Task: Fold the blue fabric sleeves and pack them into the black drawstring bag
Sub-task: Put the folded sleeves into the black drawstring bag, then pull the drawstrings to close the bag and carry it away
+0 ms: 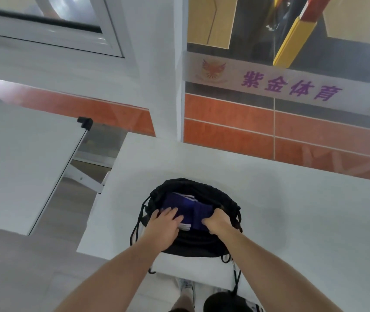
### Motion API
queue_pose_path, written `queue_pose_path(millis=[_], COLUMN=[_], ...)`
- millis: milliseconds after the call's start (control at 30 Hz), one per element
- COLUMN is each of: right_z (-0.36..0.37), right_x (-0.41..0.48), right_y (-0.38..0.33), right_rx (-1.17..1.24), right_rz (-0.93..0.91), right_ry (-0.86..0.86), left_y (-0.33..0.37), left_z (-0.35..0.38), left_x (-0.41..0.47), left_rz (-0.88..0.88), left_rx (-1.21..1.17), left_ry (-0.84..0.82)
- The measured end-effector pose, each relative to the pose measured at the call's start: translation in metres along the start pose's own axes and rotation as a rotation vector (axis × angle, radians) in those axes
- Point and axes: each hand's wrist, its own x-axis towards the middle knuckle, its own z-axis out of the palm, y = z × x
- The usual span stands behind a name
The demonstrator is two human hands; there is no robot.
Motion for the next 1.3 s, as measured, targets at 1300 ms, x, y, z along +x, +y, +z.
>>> queue_pose_path(millis=[1300], right_z=[-0.144], right_x=[-0.044], right_y=[0.024], right_rx=[0.165], right_rz=[-0.178], right_ry=[0.379], left_y=[-0.060], left_z=[-0.110], left_x=[-0.016], left_rz=[-0.457], left_rx=[-0.693], left_ry=[0.420])
